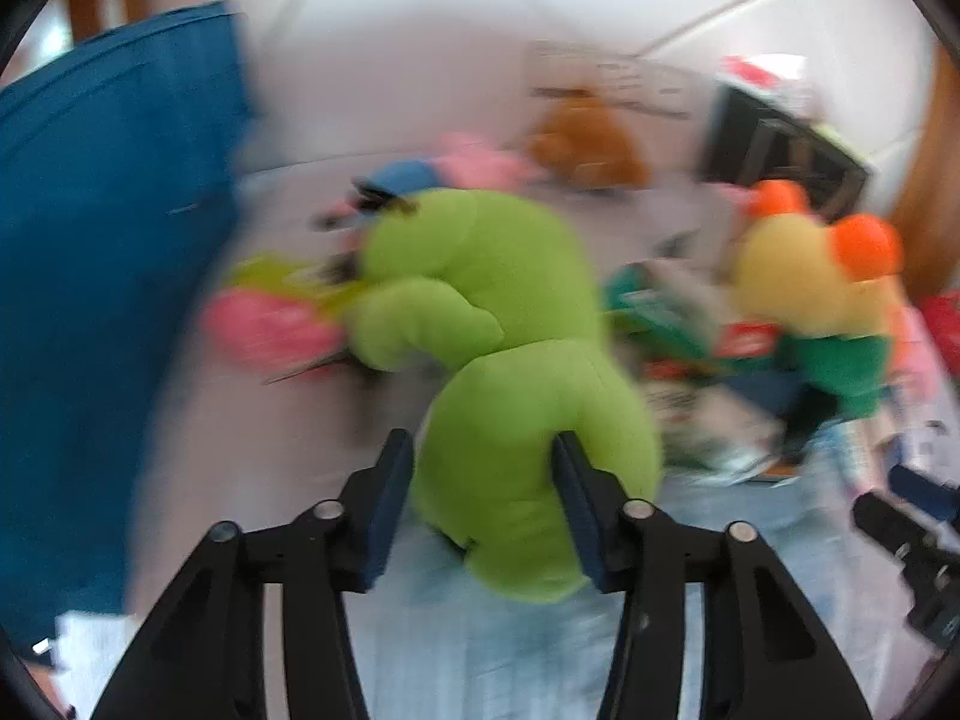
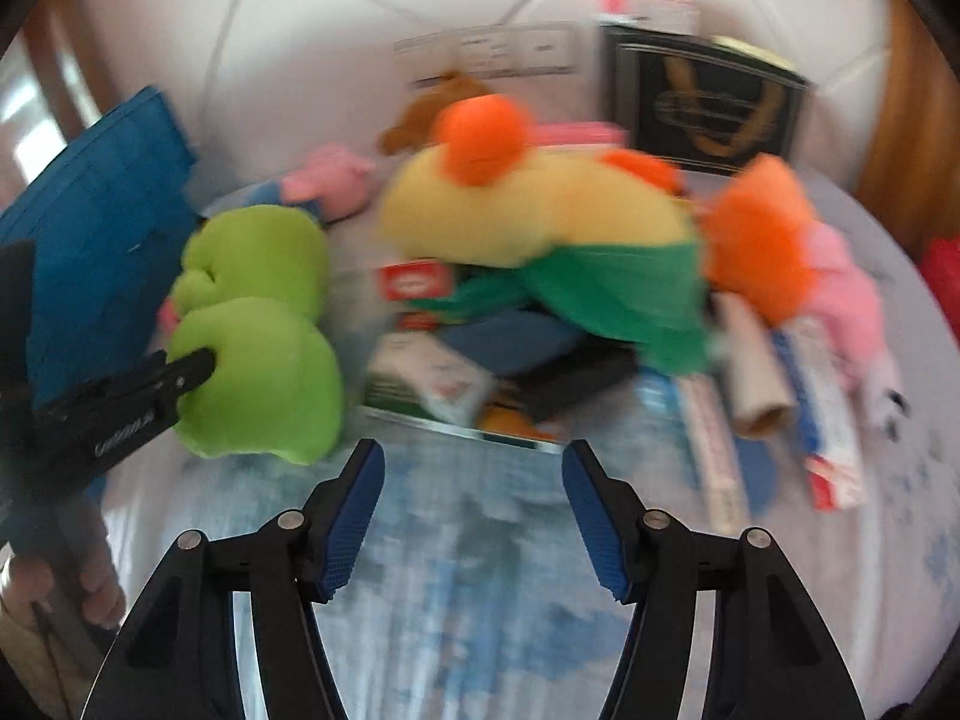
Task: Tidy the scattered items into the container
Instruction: 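Move both tools back toward the green plush frog on the bed, then grasp the green plush frog with the left tool while the right tool grasps it too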
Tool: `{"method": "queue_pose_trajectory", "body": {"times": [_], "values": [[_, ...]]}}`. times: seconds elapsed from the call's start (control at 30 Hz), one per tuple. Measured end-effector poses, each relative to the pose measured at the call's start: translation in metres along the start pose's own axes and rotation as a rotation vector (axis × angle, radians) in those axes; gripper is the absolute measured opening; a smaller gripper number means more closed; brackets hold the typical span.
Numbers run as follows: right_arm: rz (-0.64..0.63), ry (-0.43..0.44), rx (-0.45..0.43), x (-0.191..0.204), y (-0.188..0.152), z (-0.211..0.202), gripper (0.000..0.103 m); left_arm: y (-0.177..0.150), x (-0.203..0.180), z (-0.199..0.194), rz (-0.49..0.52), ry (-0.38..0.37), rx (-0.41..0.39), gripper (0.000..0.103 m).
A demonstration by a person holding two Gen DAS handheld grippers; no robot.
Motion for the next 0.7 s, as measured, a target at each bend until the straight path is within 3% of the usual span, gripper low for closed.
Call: {"method": "queue_pose_trajectory", "body": {"times": [0.13,0.27,0.5,0.7], "values": [[-0.070,0.109,0.038,0.032,0.004,0.019,0.063,-0.020,0.042,0.004,-0.072,0.054,0.087,0.046],[-0.138,0.153,0.066,0.053,0.009,0.034,0.063,-0.031,0.072,-0.011,-0.191,0.066,0.086,0.046],[-0.194,0.086,0.082,0.068,0.026,0.072,0.060,-0.037,0.089,0.005,-0.208,0.106,0.090,0.046],[-0.189,-0.026,0.094,0.061,0.044,0.121,0.043,-0.034,0.090,0.055,-0.182,0.079,0.114,0.046]]}}
Point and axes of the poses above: each gripper's, at about its wrist camera, not at the fingertips, and z roughly the way its jaws point, x to its left, y to its top, the point moved 2 cm from there along z, roughly the way its jaws point, and after that the axes turned 15 degrees about y, right-handed, at the moved point
